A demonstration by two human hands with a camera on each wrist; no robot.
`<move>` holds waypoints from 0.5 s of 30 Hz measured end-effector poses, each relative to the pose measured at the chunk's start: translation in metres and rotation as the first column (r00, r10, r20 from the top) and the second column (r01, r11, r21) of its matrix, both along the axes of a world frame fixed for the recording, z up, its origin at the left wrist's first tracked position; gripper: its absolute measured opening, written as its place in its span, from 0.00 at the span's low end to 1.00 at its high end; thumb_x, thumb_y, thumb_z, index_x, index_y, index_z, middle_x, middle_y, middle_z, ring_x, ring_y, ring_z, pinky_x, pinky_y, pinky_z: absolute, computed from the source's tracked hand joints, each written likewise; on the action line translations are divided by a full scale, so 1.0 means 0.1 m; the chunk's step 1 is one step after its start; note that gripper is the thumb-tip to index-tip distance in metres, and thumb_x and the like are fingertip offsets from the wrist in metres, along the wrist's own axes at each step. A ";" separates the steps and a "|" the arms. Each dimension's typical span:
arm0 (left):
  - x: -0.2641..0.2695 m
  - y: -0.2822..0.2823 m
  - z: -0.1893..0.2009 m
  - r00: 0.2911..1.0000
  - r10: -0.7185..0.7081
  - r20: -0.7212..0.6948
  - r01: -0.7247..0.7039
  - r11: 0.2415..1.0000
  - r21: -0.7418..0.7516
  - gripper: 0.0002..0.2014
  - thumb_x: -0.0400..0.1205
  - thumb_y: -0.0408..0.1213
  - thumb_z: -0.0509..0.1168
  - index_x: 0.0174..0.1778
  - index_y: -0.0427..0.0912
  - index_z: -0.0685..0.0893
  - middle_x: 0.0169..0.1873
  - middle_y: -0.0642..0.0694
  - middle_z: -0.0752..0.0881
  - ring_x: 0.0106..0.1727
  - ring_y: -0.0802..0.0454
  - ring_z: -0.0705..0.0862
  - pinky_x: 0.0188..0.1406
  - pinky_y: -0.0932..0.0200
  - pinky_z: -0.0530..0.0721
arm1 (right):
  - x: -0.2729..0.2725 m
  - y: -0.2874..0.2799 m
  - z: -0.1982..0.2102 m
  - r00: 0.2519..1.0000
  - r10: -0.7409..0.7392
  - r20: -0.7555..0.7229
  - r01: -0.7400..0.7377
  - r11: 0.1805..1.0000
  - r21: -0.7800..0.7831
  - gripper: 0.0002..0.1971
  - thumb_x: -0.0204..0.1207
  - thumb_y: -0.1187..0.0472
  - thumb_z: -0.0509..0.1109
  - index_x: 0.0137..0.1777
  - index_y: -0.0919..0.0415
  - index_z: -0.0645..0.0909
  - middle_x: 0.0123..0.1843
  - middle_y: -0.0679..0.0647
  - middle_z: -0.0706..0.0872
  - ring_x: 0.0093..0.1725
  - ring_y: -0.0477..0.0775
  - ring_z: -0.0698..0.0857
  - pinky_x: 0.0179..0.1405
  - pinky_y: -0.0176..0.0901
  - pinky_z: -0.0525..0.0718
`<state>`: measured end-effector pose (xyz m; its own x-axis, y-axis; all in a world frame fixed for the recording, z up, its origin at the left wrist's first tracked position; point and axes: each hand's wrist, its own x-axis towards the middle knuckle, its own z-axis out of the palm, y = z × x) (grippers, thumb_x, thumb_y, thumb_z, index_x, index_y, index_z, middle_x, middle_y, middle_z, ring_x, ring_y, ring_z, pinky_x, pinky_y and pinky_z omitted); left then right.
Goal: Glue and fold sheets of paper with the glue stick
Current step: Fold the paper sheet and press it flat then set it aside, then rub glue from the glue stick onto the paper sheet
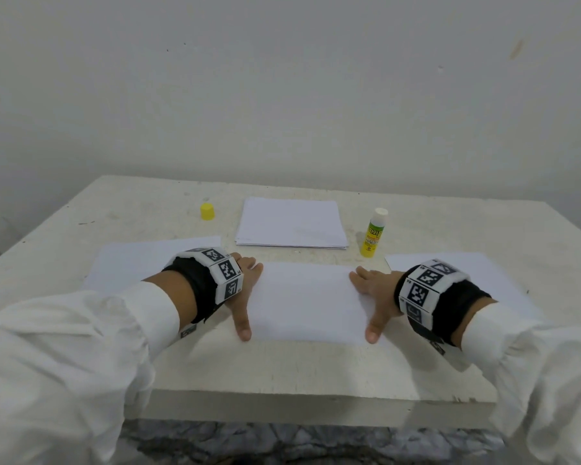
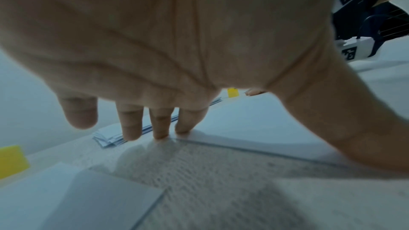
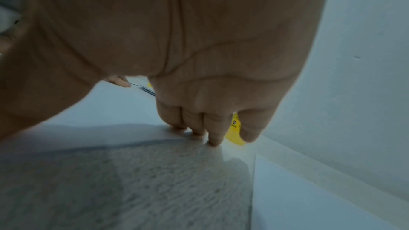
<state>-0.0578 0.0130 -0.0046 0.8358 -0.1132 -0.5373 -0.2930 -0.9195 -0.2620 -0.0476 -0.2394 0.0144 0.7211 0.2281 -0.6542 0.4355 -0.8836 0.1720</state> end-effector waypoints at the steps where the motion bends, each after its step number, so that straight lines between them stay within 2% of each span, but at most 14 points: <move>1: 0.00 0.01 0.00 1.000 -0.001 -0.001 0.001 1.000 -0.002 0.66 0.54 0.71 0.76 0.81 0.43 0.52 0.78 0.44 0.60 0.77 0.42 0.61 0.76 0.40 0.63 | 0.00 0.00 0.00 1.000 0.007 0.003 -0.007 1.000 -0.008 0.63 0.66 0.41 0.77 0.83 0.60 0.32 0.85 0.54 0.38 0.84 0.57 0.46 0.81 0.56 0.52; 7: 0.00 0.01 0.02 1.000 0.010 -0.022 -0.010 1.000 0.013 0.68 0.54 0.72 0.75 0.83 0.43 0.48 0.79 0.43 0.57 0.80 0.42 0.57 0.78 0.39 0.60 | 0.06 0.03 -0.03 0.997 0.008 0.071 -0.009 1.000 0.007 0.63 0.61 0.40 0.81 0.83 0.64 0.42 0.83 0.59 0.51 0.82 0.60 0.55 0.79 0.58 0.57; 11: 0.02 -0.02 0.04 1.000 0.022 -0.016 -0.022 1.000 0.020 0.66 0.52 0.73 0.75 0.80 0.43 0.54 0.76 0.44 0.63 0.76 0.43 0.62 0.75 0.39 0.64 | 0.07 0.06 -0.03 0.995 -0.004 0.095 0.004 1.000 0.008 0.63 0.59 0.40 0.81 0.83 0.64 0.43 0.82 0.60 0.52 0.81 0.61 0.56 0.79 0.60 0.57; 13: 0.01 -0.03 0.05 0.999 0.044 0.003 -0.043 0.998 -0.034 0.64 0.51 0.72 0.76 0.78 0.45 0.57 0.73 0.45 0.67 0.74 0.43 0.66 0.73 0.40 0.67 | 0.07 0.07 -0.04 0.995 -0.015 0.101 0.014 1.000 0.005 0.65 0.59 0.39 0.81 0.83 0.64 0.42 0.83 0.60 0.51 0.82 0.62 0.55 0.79 0.61 0.58; 15: 0.02 -0.03 0.04 0.995 0.102 0.011 -0.100 0.986 -0.136 0.66 0.54 0.69 0.78 0.82 0.48 0.51 0.76 0.44 0.65 0.77 0.42 0.63 0.76 0.41 0.64 | 0.07 0.08 -0.04 0.995 -0.027 0.094 0.027 1.000 -0.002 0.68 0.58 0.39 0.81 0.83 0.63 0.37 0.84 0.60 0.46 0.83 0.63 0.51 0.80 0.62 0.56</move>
